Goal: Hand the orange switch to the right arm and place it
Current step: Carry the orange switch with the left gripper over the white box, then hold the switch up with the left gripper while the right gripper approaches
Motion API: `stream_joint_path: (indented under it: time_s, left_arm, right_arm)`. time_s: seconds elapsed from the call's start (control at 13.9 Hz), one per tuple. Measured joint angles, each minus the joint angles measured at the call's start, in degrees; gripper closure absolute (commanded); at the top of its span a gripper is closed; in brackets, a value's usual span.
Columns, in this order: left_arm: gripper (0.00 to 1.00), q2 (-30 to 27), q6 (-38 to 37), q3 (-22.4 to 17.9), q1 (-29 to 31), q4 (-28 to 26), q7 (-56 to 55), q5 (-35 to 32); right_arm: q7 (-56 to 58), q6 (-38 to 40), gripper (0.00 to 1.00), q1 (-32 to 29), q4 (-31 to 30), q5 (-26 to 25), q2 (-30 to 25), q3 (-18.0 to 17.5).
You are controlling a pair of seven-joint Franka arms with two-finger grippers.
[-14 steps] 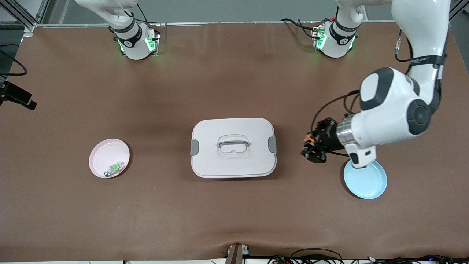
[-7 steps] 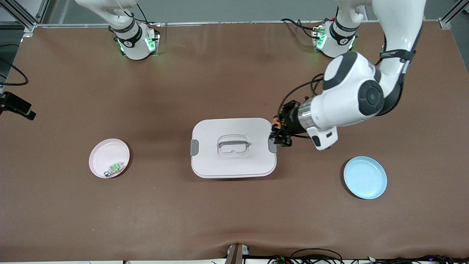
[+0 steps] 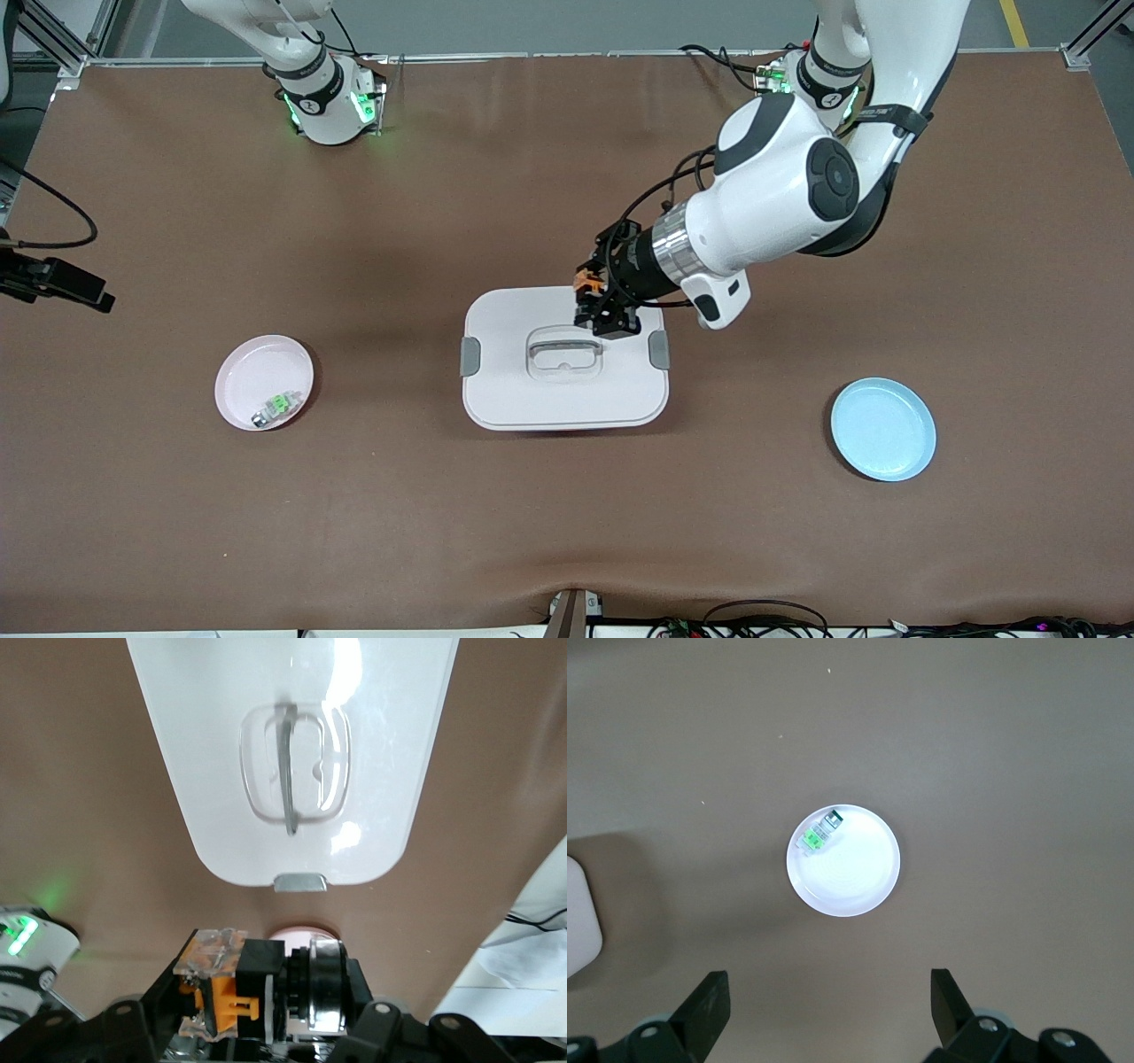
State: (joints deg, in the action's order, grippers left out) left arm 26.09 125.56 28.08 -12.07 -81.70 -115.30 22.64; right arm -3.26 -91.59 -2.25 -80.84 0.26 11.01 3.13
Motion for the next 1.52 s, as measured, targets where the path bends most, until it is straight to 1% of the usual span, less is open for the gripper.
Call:
stream_joint_path:
  time_s: [0.07, 0.14, 0.36, 0.51, 0.58, 0.65, 0.87, 1.01, 1.3, 1.37, 1.52]
  left_arm:
    - [0.93, 0.0, 1.2, 0.0, -0.8, 0.3, -1.4, 0.0]
    - [0.9, 0.0, 2.2, 0.0, -1.6, 0.5, -2.3, 0.1]
    - [0.9, 0.0, 4.4, 0.0, -4.7, 0.6, -6.0, 0.1]
    - [0.9, 0.0, 5.5, 0.0, -6.9, 0.6, -6.6, 0.1]
    - [0.9, 0.1, 5.7, 0.0, -7.9, 0.6, -6.6, 0.1]
    - [0.9, 0.1, 5.9, 0.0, -8.9, 0.6, -6.6, 0.1]
    - [0.9, 0.1, 6.3, -0.1, -11.5, 0.6, -6.6, -0.2]
    - [0.9, 0.1, 8.2, -0.1, -12.9, 0.6, -6.6, -0.4]
    - [0.9, 0.7, 11.8, -0.2, -14.4, 0.5, -6.6, -1.3]
    - [0.9, 1.0, 12.8, -0.2, -14.7, 0.5, -7.0, -2.0]
    - [0.9, 1.5, 13.6, -0.2, -14.9, 0.5, -7.9, -2.9]
  right_arm:
    - [0.0, -0.2, 0.0, -0.3, 0.0, 0.0, 0.8, 0.0]
    - [0.0, -0.4, 0.0, -0.7, 0.0, 0.0, 1.5, 0.1]
    - [1.0, -0.7, 0.0, -1.1, -0.1, 0.1, 4.2, 0.0]
    - [1.8, -0.7, 0.0, -1.0, -0.1, 0.3, 5.0, -0.3]
    - [2.1, -0.7, 0.0, -0.8, 0.0, 1.3, 5.0, -0.7]
    - [2.5, -0.3, 0.0, -0.7, 0.1, 3.8, 5.0, -1.0]
    - [2.8, 2.0, 0.0, -1.0, 0.2, 15.0, 4.7, -1.2]
    - [3.2, 2.2, 0.0, -1.3, -0.1, 21.6, 4.5, -1.1]
    - [3.3, 1.9, 0.0, -1.2, -1.5, 29.9, 3.3, -1.2]
    - [3.3, 1.1, 0.0, -1.2, -2.4, 31.7, 2.5, -1.2]
    - [3.6, -2.4, 0.0, -0.9, -6.3, 33.4, -0.8, -1.4]
